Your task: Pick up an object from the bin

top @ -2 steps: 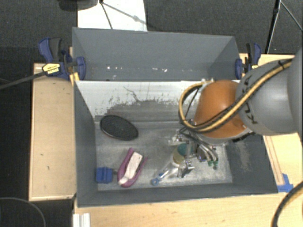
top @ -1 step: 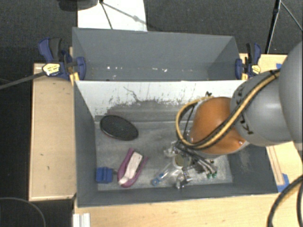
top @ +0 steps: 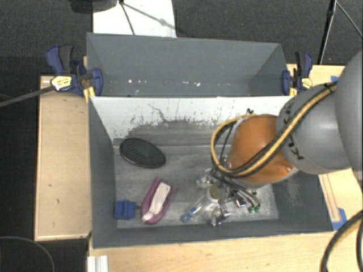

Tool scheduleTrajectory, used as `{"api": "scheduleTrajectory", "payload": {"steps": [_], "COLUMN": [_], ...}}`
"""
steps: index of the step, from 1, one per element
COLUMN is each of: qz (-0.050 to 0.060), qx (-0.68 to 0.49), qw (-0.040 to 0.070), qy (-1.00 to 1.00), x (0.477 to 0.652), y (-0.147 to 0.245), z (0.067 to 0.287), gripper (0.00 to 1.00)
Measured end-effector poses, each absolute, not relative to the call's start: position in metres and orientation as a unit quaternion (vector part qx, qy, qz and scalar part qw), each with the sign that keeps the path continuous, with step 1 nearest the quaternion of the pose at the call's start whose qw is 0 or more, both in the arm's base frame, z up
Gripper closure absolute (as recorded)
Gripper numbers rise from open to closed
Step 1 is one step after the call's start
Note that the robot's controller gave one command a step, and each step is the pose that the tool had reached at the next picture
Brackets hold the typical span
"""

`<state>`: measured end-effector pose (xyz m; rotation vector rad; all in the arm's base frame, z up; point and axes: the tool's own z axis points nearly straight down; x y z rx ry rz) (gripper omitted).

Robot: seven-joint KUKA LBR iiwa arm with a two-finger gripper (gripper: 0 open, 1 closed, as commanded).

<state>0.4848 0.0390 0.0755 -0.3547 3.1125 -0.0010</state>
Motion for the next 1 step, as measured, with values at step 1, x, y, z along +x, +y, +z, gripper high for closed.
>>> {"api": "scheduleTrajectory", "payload": {"steps": [1], "qz": [0.0], "qx": [-0.115], "qw": [0.006], "qy": [0.993], "x": [0.4861], "y": [0.04], "z": [0.0765], "gripper": [1.0]}}
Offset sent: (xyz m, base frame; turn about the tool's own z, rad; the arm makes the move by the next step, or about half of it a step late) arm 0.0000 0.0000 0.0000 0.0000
